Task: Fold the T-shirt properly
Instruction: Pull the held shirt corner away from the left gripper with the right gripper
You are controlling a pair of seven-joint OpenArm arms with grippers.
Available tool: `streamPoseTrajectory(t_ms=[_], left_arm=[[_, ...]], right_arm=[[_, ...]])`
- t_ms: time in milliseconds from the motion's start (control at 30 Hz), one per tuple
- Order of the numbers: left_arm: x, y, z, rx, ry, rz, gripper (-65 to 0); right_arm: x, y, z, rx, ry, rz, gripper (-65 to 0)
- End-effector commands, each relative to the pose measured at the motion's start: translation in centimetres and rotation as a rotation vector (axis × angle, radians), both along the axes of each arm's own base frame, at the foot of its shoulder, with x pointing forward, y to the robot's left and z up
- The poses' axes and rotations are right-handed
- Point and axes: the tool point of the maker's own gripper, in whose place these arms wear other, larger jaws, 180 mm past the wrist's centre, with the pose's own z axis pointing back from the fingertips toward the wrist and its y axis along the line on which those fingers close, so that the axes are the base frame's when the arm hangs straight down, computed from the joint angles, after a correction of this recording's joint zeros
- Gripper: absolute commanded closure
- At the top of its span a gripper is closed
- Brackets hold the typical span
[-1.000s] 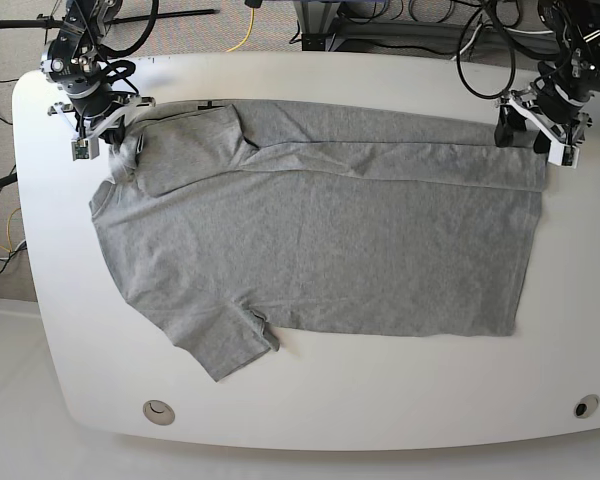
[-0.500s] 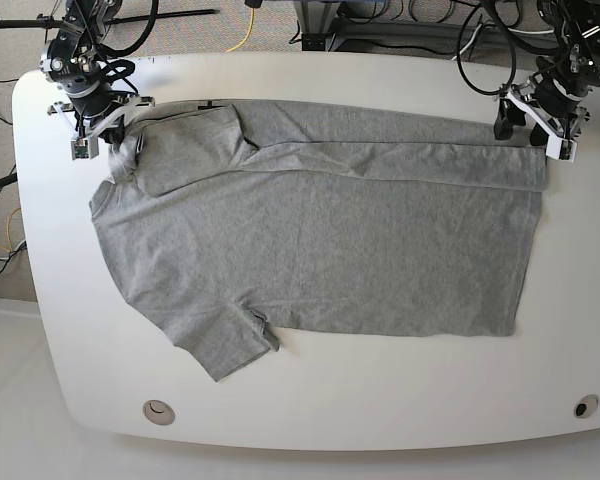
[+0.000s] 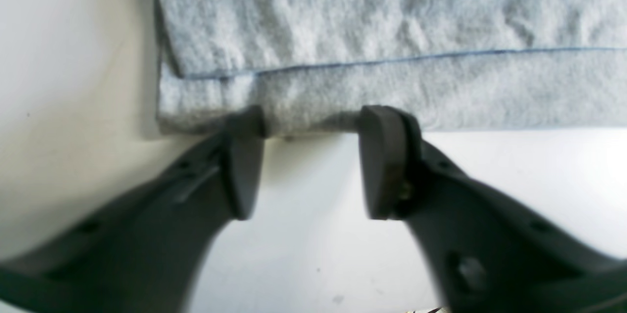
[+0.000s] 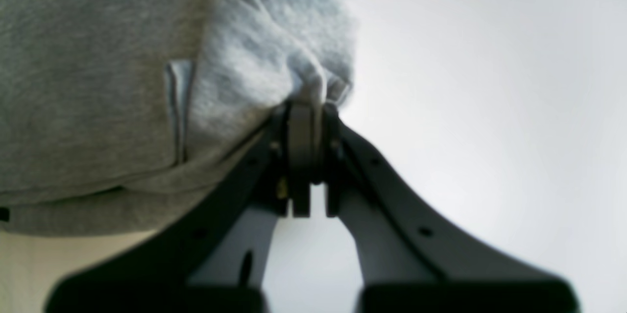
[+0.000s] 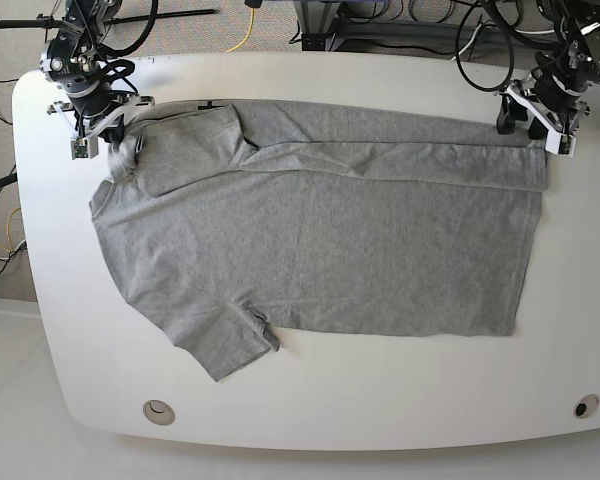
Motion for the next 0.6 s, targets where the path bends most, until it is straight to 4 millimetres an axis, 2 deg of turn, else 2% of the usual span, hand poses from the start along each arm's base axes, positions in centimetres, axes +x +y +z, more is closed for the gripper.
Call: streamPoseTrajectory(t_ms=[0, 100, 167, 233, 267, 367, 467, 567], left_arm=[[0.9, 0.4, 1.6, 0.006, -0.058, -0.003, -42.0], [1.1, 0.4, 2.1, -0.003, -0.081, 0.001, -47.8], [1.1, 0.5, 2.1, -0.007, -0.086, 0.007, -49.3], [1.1, 0.6, 2.2, -0.007, -0.091, 0.012, -49.3], [1.3, -0.7, 1.3, -0.032, -0.065, 0.005, -48.0], [2.4, -0.6, 1.9, -0.031, -0.091, 0.006, -48.0], [2.3, -0.5, 2.0, -0.020, -0.077, 0.001, -47.9], [2.6, 0.2, 3.4, 0.019, -0.087, 0.001, -47.9]], right_arm=[[0.5, -0.4, 1.0, -0.022, -0.029, 0.012, 0.0], [0.5, -0.4, 0.9, -0.022, -0.027, 0.014, 0.0], [0.5, -0.4, 0.9, -0.021, -0.028, 0.014, 0.0], [0.5, -0.4, 0.9, -0.022, -0.027, 0.014, 0.0], [-0.5, 1.7, -0.9, 0.031, 0.024, 0.020, -2.5], [-0.8, 2.2, -1.2, 0.042, 0.044, 0.016, -2.5], [-0.9, 2.4, -1.2, 0.042, 0.056, 0.018, -2.5], [-0.4, 2.1, 0.0, 0.021, 0.031, 0.021, -2.5]])
